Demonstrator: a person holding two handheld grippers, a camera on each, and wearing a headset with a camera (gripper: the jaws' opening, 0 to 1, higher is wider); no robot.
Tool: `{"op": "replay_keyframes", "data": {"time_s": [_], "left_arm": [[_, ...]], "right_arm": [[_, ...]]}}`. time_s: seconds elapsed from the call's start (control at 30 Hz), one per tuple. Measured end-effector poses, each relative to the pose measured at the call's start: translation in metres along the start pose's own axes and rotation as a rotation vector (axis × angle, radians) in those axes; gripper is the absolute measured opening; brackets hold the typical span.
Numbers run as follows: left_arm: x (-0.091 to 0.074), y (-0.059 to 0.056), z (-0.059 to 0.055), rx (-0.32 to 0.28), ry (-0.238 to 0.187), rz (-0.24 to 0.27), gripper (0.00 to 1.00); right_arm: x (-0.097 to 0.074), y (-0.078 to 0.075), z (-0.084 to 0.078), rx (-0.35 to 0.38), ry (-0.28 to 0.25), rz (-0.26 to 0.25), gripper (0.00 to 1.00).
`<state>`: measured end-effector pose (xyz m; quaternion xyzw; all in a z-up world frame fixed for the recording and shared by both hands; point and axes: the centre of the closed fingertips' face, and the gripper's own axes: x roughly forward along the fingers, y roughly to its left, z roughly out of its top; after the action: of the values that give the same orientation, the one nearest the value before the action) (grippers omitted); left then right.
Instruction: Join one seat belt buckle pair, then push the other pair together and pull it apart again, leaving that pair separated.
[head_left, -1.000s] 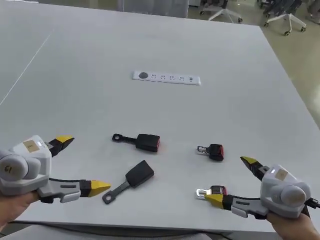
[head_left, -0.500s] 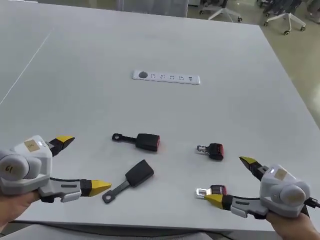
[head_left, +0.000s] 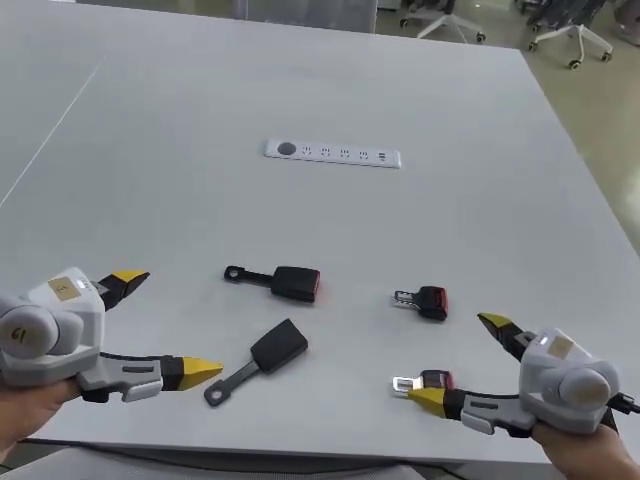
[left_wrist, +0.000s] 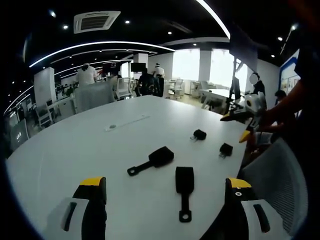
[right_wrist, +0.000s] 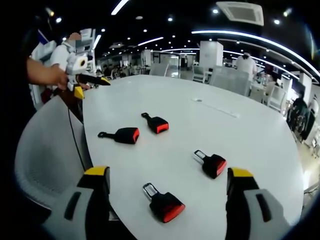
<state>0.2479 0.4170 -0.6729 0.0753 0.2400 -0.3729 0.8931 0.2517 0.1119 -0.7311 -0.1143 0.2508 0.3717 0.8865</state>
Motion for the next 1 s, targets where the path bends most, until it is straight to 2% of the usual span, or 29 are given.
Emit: {"op": "replay_keyframes", "data": {"time_s": [0.57, 0.73, 0.87, 1.0], "left_arm": [[0.005, -0.002, -0.003, -0.001, 0.012, -0.007, 1.00], [0.009, -0.004, -0.007, 0.012, 0.033, -0.017, 1.00], [0.013, -0.007, -0.011, 0.009, 0.045, -0.028, 1.00], [0.019, -0.012, -0.015, 0.018, 0.061, -0.042, 1.00]], "right_arm": [[0.003, 0.002, -0.005, -0.015, 0.024, 0.023, 0.98], [0.003, 0.002, -0.008, -0.016, 0.033, 0.034, 0.98], [0.003, 0.008, -0.013, -0.051, 0.060, 0.062, 0.98], [0.004, 0.010, -0.017, -0.048, 0.076, 0.079, 0.97]]}}
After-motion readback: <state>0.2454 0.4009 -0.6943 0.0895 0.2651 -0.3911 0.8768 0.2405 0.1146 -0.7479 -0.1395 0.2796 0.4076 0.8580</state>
